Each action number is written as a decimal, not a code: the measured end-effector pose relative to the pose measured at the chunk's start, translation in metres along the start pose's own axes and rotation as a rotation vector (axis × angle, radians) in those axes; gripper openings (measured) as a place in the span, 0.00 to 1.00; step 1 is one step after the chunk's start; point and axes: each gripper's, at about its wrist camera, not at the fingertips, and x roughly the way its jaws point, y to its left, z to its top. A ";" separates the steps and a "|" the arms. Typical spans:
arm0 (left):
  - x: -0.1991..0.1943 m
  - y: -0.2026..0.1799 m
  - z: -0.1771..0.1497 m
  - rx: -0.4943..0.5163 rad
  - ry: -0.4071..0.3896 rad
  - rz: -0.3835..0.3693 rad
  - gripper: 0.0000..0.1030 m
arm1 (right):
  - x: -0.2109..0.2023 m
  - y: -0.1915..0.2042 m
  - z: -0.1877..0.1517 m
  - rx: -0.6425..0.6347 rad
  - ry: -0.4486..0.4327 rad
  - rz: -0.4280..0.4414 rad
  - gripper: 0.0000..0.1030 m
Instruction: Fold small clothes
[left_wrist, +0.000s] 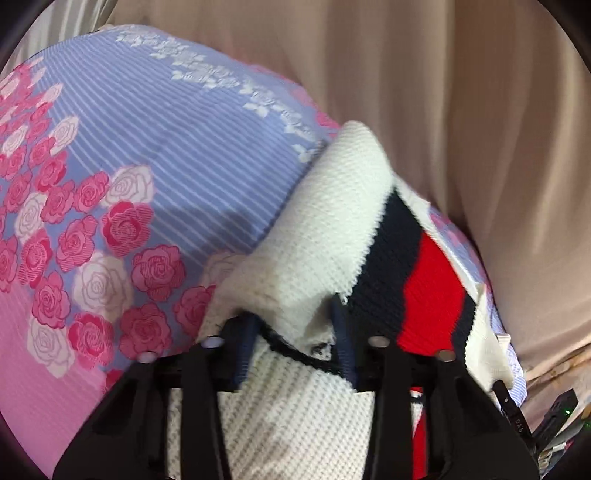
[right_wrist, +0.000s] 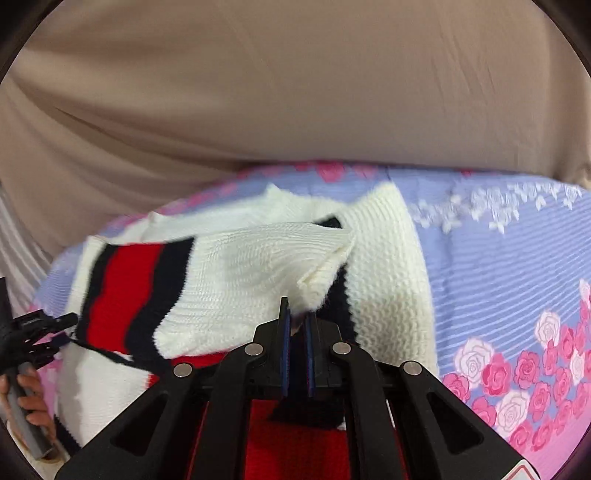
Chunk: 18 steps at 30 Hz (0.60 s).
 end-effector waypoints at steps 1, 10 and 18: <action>-0.001 0.000 0.000 0.008 -0.007 0.006 0.25 | -0.014 0.001 0.000 0.010 -0.043 0.057 0.06; -0.002 -0.003 -0.011 0.079 -0.026 0.029 0.22 | 0.005 -0.036 -0.033 0.133 0.061 0.099 0.13; -0.017 0.011 -0.008 -0.013 -0.012 -0.044 0.27 | 0.020 -0.031 -0.010 0.143 0.066 0.021 0.46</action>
